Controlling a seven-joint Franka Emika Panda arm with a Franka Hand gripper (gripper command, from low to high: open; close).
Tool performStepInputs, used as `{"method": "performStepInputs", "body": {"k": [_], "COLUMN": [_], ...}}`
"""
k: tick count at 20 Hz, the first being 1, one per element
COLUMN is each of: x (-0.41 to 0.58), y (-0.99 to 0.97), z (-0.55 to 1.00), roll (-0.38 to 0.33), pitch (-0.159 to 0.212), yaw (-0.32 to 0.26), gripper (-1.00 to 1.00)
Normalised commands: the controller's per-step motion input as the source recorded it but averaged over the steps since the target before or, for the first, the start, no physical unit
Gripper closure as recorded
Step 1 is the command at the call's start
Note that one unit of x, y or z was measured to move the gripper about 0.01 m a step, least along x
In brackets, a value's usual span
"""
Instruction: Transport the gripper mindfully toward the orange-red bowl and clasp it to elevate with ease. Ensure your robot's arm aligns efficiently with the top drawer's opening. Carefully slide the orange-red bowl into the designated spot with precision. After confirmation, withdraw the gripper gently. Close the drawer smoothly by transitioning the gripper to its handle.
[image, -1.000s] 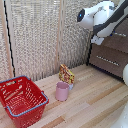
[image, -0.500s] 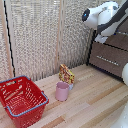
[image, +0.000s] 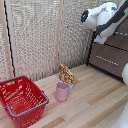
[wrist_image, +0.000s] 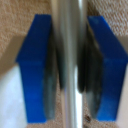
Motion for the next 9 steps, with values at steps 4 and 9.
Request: {"method": "performStepInputs", "body": {"k": [4, 9], "x": [0.115, 0.143], "y": [0.00, 0.08], "z": [0.33, 0.18], "roll": [-0.010, 0.002], "pitch": [0.082, 0.136], "yaw": [-0.047, -0.041], "gripper": [-1.00, -1.00]}}
